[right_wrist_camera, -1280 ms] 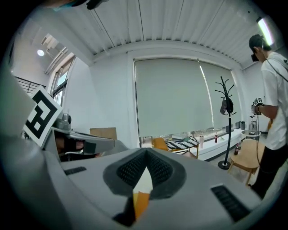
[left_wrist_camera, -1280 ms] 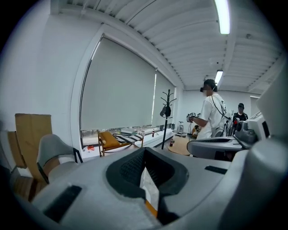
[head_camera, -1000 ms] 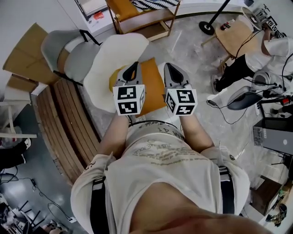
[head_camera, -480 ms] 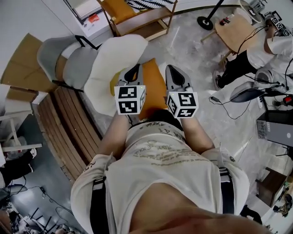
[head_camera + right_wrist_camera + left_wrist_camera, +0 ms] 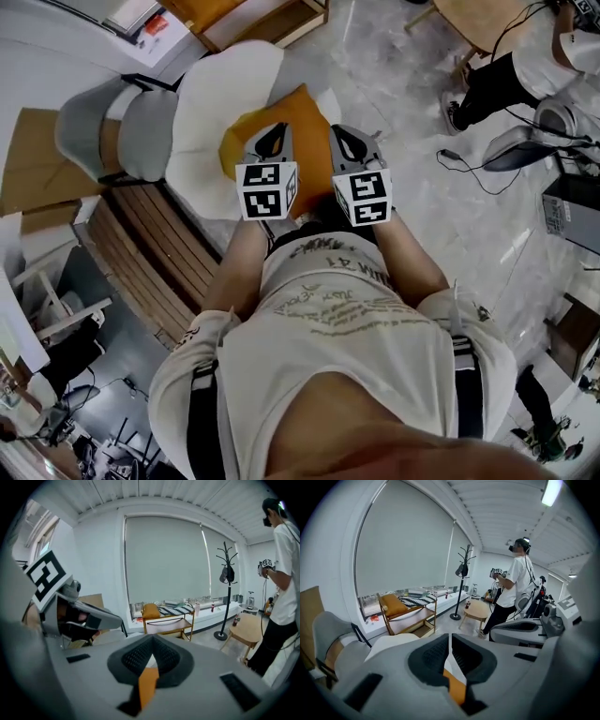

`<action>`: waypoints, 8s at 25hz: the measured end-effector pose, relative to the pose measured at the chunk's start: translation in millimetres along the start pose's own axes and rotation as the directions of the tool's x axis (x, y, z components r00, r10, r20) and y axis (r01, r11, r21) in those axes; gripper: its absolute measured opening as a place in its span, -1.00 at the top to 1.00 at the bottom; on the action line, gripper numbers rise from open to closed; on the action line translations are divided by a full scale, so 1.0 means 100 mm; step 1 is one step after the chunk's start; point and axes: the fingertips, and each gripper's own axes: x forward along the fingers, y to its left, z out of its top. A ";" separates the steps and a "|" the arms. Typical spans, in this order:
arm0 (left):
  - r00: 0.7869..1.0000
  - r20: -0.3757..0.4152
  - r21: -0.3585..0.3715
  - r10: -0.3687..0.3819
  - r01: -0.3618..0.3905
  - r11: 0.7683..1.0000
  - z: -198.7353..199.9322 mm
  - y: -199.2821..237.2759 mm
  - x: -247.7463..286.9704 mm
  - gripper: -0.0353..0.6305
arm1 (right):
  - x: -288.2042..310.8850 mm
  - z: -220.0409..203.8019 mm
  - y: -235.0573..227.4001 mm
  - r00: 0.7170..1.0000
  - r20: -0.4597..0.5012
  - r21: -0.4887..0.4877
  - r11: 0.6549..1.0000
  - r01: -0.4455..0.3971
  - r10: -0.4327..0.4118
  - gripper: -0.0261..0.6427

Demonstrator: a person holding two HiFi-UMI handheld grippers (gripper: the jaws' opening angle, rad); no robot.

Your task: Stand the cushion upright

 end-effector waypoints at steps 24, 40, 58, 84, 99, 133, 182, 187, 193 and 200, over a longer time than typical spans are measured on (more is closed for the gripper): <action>0.846 -0.533 0.292 -0.028 0.215 0.932 -2.30 0.56 2.05 0.41 | 0.78 -3.57 -0.58 0.938 -0.335 0.659 0.690 0.300 -0.087 0.64; 0.711 -0.693 0.441 0.118 0.289 0.850 -3.73 1.61 3.37 0.03 | 1.11 -6.62 -0.38 0.703 -0.698 0.601 0.648 0.468 0.139 0.17; 0.498 -0.845 0.410 0.192 0.375 0.831 -4.68 2.08 3.62 -0.10 | 1.58 -7.06 -0.64 0.641 -0.700 0.640 0.673 0.370 0.314 0.15; 0.723 -0.671 0.406 0.164 0.174 0.897 -4.21 2.14 2.78 0.79 | 1.38 -6.07 -0.60 0.624 -0.721 0.514 0.836 0.193 0.300 0.81; 0.842 -0.454 0.093 0.292 -0.281 0.955 -3.91 2.54 1.83 0.79 | 2.41 -4.43 -1.12 0.682 -0.715 0.078 0.987 -0.141 0.154 0.81; 0.775 -0.407 -0.423 0.483 -0.629 0.652 -4.84 3.89 0.98 0.28 | 5.38 -2.09 0.64 0.898 -0.416 -0.386 0.866 -0.319 0.146 0.53; 0.772 0.368 -0.209 0.518 -0.474 0.855 1.03 2.39 -2.74 0.82 | 0.38 2.59 2.50 0.842 0.398 -0.154 0.931 -0.331 0.365 0.84; 0.773 0.401 -0.174 0.492 -0.463 0.869 1.10 2.17 -2.74 0.82 | 0.28 2.53 2.48 0.842 0.394 -0.160 0.930 -0.332 0.369 0.84; 0.768 0.415 -0.176 0.487 -0.458 0.872 1.08 2.12 -2.82 0.82 | 0.24 2.49 2.56 0.839 0.389 -0.174 0.924 -0.340 0.382 0.84; 0.777 0.413 -0.169 0.476 -0.448 0.878 1.03 2.08 -2.82 0.82 | 0.21 2.39 2.55 0.853 0.371 -0.170 0.929 -0.328 0.369 0.84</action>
